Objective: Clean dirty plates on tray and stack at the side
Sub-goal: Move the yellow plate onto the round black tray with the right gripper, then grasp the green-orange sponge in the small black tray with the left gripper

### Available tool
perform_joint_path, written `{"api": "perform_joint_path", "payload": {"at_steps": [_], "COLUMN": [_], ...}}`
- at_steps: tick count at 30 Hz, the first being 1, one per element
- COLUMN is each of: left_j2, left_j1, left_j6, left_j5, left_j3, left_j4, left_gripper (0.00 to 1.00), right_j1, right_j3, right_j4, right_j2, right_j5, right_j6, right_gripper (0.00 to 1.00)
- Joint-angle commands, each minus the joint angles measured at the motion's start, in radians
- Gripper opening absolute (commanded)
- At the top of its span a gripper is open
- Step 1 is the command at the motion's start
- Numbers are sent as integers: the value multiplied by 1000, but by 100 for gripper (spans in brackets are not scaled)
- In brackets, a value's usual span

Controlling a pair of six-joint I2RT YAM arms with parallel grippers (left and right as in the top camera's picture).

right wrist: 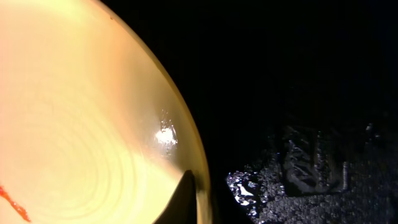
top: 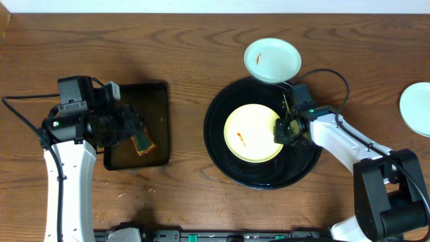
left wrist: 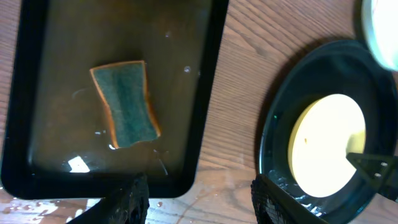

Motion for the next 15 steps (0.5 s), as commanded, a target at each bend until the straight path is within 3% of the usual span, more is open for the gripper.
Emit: {"api": "perform_joint_path", "payload": {"at_steps": [1,9,15], "left_j2": [5,44,174], "left_j1": [-3,-4,-4], "left_j6": [-8,-9,-43], "left_j5": [-76,-100,-152], "left_j3": [-13,-14,-13], "left_j4": [-2,-2,10], "left_gripper": [55,55,55], "right_j1": [3,4,4], "right_j3": [-37,-37,-37], "right_j4": [-16,-59,-51], "right_j2": [49,49,49], "right_j5": [72,72,75], "right_j6": [-26,-90,-97], "right_gripper": [1,1,1]}}
